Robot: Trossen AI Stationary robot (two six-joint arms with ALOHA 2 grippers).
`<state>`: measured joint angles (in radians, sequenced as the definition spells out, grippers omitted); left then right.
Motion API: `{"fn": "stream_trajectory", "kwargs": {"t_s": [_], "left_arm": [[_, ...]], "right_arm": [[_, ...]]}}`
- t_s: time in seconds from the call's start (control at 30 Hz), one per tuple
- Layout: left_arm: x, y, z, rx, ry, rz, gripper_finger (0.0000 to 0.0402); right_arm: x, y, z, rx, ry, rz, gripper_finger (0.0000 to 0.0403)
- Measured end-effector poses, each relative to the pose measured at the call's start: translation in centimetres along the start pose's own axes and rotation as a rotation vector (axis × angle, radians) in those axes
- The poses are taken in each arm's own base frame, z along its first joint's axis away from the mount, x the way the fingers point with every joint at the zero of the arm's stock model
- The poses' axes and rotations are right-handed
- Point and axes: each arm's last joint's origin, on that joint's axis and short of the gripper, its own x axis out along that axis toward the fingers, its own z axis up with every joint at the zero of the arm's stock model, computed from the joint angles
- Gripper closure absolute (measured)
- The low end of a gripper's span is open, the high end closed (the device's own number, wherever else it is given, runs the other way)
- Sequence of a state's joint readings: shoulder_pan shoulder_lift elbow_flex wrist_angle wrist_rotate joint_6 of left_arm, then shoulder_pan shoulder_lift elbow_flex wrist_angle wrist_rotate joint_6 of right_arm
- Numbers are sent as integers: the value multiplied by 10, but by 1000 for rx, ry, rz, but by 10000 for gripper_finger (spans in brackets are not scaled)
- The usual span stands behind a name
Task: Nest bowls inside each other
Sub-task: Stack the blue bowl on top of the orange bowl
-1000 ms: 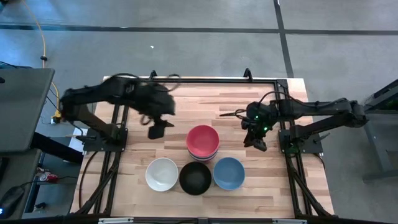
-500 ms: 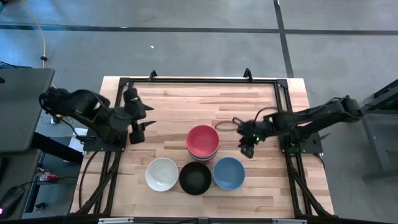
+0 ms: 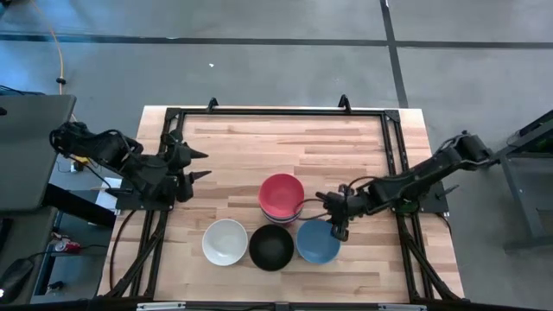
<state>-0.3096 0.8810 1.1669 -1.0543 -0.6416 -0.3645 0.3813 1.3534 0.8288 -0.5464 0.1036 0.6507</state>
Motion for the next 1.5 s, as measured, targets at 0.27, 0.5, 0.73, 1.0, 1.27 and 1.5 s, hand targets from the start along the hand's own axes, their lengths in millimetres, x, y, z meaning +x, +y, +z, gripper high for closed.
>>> {"fn": "stream_trajectory", "kwargs": {"t_s": [0.27, 0.5, 0.73, 1.0, 1.27, 1.5], "left_arm": [[1, 1, -5, -6, -7, -5, 190], [1, 0, -3, -5, -14, -14, 190], [1, 0, -3, -6, -14, -17, 190], [1, 0, -3, -6, -13, -19, 190], [1, 0, -3, -6, -13, -19, 190], [1, 0, -3, -10, -13, -18, 190]], "right_arm": [[19, 11, -8, 8, 40, -21, 279], [20, 13, -9, 15, 3, -60, 320], [20, 13, -9, 7, -1, -62, 395], [20, 13, -8, 24, -11, -67, 400], [20, 11, -7, 59, -13, -71, 402], [10, 7, -3, 106, -38, -54, 402]]}}
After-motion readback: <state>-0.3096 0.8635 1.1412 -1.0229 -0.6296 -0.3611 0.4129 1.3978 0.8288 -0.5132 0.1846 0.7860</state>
